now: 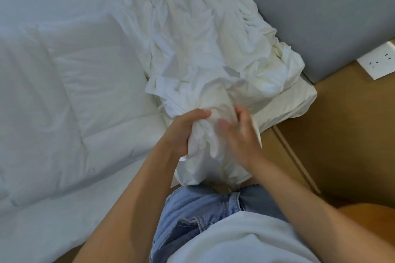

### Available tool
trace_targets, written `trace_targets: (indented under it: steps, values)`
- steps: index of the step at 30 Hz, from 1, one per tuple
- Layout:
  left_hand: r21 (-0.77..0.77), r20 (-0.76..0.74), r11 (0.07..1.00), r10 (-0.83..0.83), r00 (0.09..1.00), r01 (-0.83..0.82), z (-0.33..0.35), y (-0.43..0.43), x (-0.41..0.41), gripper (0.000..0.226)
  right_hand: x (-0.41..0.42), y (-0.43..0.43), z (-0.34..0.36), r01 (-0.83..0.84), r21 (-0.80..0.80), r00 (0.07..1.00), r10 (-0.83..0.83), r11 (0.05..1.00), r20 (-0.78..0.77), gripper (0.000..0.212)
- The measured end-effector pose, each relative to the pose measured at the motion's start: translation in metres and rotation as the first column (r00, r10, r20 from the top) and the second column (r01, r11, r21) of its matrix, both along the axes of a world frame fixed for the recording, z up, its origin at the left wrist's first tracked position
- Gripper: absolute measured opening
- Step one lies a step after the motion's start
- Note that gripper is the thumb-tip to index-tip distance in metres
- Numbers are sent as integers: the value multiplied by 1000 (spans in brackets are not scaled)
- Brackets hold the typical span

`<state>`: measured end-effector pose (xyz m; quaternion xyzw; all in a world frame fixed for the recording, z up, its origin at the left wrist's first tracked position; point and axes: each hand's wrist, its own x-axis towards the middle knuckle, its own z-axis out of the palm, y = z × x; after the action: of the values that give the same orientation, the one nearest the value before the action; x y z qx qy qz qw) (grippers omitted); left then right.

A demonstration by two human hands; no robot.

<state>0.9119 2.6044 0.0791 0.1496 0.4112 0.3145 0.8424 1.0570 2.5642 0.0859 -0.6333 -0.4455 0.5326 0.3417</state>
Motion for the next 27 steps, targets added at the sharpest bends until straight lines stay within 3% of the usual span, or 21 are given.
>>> trace_targets:
  steps: [3, 7, 9, 11, 14, 17, 20, 22, 24, 27]
  values:
    - [37, -9, 999, 32, 999, -32, 1, 3, 14, 20, -3, -12, -12, -235, -152, 972, 229, 960, -56, 31]
    - [62, -54, 998, 17, 998, -13, -4, 5, 31, 27, 17, -9, -19, -138, -250, 990, 139, 958, -12, 33]
    - [39, -169, 996, -67, 983, 75, -10, 3, 45, 22, 29, -18, -21, -148, -346, 986, 164, 927, 15, 28]
    - [-29, -244, 987, -160, 956, 158, -16, -4, 59, 13, 41, -29, -27, -136, -358, 988, 152, 924, 16, 41]
    - [-224, -220, 946, -285, 933, 236, -28, -23, 67, 32, 55, -37, -31, -12, -327, 997, -13, 945, -73, 64]
    - [-257, -198, 858, -497, 845, 444, -34, -43, 65, 36, 60, -31, -34, 77, -436, 977, -154, 897, -145, 81]
    - [-204, -369, 802, -594, 715, 561, -36, -40, 64, 41, 51, -22, -32, 42, -451, 997, -68, 891, -42, 45]
    - [-170, -436, 808, -575, 692, 564, -34, -31, 63, 45, 43, -19, -33, 130, -407, 985, -165, 904, -52, 33]
    - [-123, -444, 875, -471, 762, 469, -30, -23, 59, 46, 36, -17, -32, 191, -449, 928, -310, 873, -208, 35]
    - [-60, -421, 943, -321, 848, 327, -28, -16, 52, 27, 29, -24, -24, -5, -549, 889, -248, 836, -386, 69]
